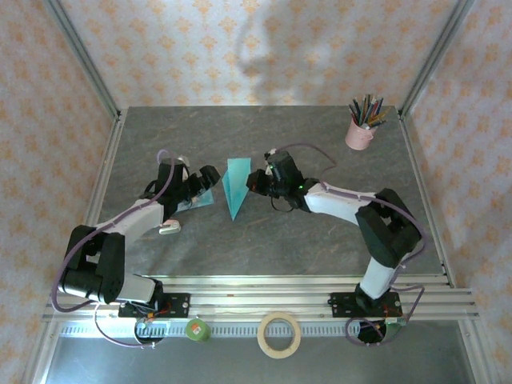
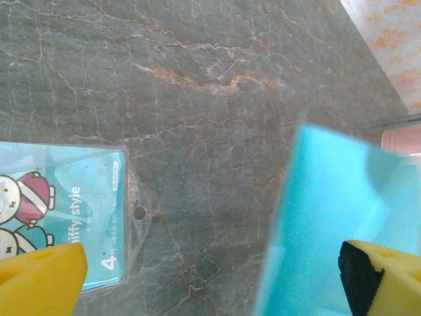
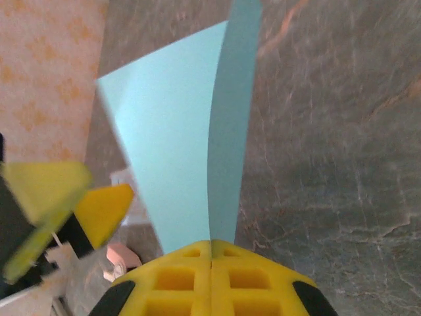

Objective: Fold a paper plane with a square sheet of paper (pick it up from the middle)

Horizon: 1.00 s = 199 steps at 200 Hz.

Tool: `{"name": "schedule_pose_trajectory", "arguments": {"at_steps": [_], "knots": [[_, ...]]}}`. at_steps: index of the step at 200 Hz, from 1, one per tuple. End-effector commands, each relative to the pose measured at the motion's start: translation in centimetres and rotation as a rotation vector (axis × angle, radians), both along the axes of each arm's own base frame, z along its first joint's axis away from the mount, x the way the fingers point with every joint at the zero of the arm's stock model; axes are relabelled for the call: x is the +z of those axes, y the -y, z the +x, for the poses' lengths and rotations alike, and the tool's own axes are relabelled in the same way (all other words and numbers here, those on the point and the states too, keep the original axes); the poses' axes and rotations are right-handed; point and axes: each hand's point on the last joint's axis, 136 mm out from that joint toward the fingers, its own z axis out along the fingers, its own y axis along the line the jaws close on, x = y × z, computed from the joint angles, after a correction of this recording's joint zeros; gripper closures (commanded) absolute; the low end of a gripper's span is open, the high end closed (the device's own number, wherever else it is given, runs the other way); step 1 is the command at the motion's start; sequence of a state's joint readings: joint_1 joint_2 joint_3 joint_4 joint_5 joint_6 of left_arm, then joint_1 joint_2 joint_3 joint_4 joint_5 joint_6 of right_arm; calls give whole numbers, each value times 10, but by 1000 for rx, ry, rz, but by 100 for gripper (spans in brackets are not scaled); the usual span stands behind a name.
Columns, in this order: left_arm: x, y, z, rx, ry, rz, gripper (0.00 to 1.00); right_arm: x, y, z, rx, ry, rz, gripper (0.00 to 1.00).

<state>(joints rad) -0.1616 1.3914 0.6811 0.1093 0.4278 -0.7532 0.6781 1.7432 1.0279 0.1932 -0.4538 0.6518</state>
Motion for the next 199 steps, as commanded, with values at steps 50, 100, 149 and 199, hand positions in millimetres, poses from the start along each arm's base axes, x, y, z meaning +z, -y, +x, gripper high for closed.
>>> {"name": "schedule_pose_trajectory", "arguments": {"at_steps": [50, 100, 149, 199], "knots": [[-22, 24, -7, -100, -43, -73, 7, -57, 26, -13, 40, -111, 34, 97], [-37, 59, -12, -227, -101, -85, 10, -84, 53, -12, -34, -175, -64, 98], [-45, 92, -15, -342, -114, -56, 24, -87, 56, -11, -47, -182, -75, 100], [-63, 101, -9, -384, -162, 16, 43, -88, 57, -12, -47, -188, -79, 100]]}}
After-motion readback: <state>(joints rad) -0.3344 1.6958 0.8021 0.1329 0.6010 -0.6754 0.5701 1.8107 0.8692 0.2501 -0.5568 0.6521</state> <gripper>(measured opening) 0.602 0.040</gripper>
